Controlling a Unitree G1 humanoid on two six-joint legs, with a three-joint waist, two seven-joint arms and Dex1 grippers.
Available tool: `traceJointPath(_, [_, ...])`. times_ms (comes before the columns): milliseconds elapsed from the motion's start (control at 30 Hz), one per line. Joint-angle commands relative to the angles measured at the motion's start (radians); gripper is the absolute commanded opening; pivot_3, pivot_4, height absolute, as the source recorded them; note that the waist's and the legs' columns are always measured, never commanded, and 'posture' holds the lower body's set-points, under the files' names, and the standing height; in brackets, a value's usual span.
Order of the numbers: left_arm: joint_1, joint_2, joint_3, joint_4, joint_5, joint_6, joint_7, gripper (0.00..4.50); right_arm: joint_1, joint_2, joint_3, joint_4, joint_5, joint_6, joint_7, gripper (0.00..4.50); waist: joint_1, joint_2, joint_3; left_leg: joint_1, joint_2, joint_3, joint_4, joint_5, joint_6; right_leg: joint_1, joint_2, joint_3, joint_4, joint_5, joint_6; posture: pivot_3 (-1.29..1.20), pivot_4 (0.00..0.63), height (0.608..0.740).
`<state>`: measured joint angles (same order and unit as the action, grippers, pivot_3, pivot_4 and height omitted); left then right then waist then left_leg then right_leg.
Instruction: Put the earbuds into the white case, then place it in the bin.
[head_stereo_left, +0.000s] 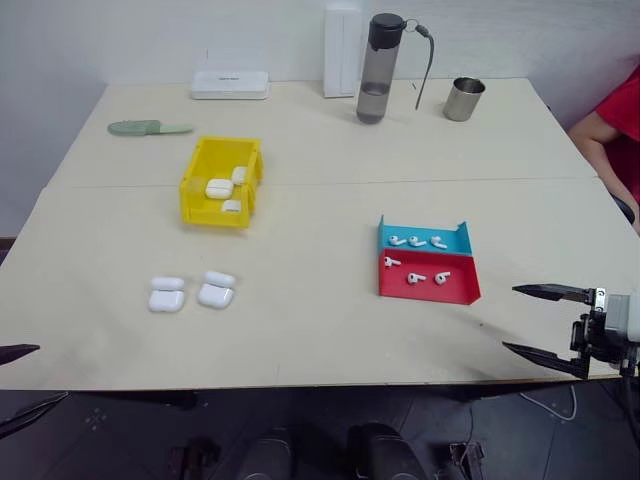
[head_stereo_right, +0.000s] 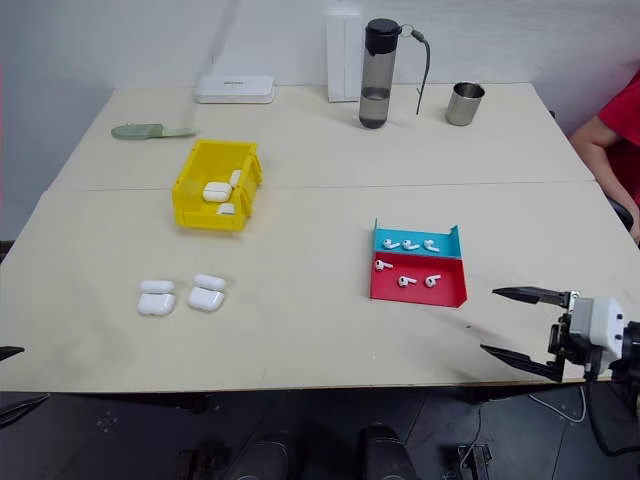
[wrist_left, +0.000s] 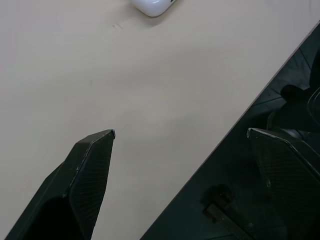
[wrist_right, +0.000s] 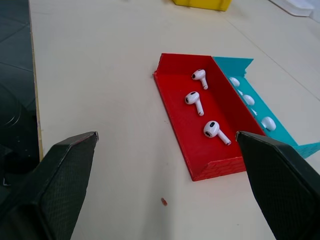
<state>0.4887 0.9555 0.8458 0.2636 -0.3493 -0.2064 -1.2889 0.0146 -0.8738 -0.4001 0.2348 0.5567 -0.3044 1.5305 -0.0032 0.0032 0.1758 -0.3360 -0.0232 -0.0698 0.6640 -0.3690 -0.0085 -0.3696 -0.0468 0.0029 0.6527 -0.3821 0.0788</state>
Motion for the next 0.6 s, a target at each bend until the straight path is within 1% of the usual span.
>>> traceJointPath(33, [0.007,-0.006,0.030,-0.022,-0.025,0.000,0.015,4.46,0.005,-0.008,-0.014,-0.036,0.006,0.005,-0.007,4.50,-0.001,0.000,0.000,0.000,0.000,0.000,0.000,0.000,0.000,0.000,0.000,0.000,0.000,0.000,0.000,0.00,0.150,0.740])
traceJointPath(100, [0.004,-0.010,0.039,-0.031,-0.023,0.012,0.040,4.46,0.003,0.000,-0.009,-0.055,0.013,0.026,-0.027,4.50,-0.001,0.000,0.000,0.000,0.000,0.000,0.000,0.000,0.000,-0.001,0.000,0.000,0.001,0.000,0.000,0.00,0.150,0.740])
traceJointPath(133, [0.002,-0.010,0.049,-0.039,-0.038,0.045,0.052,4.46,0.002,0.007,-0.003,-0.078,0.019,0.047,-0.046,4.50,-0.001,0.000,0.000,0.000,0.000,0.000,0.000,0.000,0.000,-0.001,0.000,0.000,0.001,0.000,0.000,0.00,0.150,0.740])
traceJointPath(233, [0.017,-0.010,0.101,-0.065,-0.112,0.188,0.064,4.46,-0.015,0.047,0.008,-0.170,0.043,0.107,-0.128,4.50,-0.006,-0.001,0.000,0.000,0.001,0.000,0.000,0.000,-0.001,-0.002,0.000,0.000,0.003,0.000,0.000,0.00,0.150,0.740])
traceJointPath(267, [0.014,-0.011,0.124,-0.067,-0.127,0.233,0.090,4.46,-0.022,0.067,0.016,-0.212,0.064,0.125,-0.145,4.50,-0.007,-0.002,0.000,0.000,0.001,0.000,0.000,-0.001,-0.002,-0.003,0.000,0.000,0.004,0.000,0.000,0.00,0.150,0.740])
traceJointPath(367, [0.023,-0.023,0.180,-0.080,-0.155,0.410,0.192,4.46,-0.024,0.126,0.051,-0.331,0.130,0.157,-0.145,4.50,-0.009,-0.002,0.000,0.000,0.001,0.000,0.000,0.000,-0.002,-0.004,0.000,0.000,0.006,0.000,0.000,0.00,0.150,0.740])
traceJointPath(500, [0.139,-0.028,0.209,-0.065,-0.105,0.609,0.270,4.46,-0.051,0.220,0.113,-0.454,0.202,0.173,-0.154,4.50,-0.019,-0.002,0.000,-0.001,0.001,0.000,0.000,-0.001,-0.002,-0.004,0.000,0.000,0.006,0.000,0.000,0.00,0.150,0.740])
traceJointPath(600, [0.179,-0.004,0.209,-0.005,-0.041,0.653,0.338,4.46,-0.092,0.282,0.147,-0.464,0.200,0.145,-0.150,4.50,-0.024,-0.004,0.000,0.000,0.001,0.000,0.000,-0.001,-0.002,-0.004,0.000,0.000,0.006,0.000,0.000,0.00,0.150,0.740])
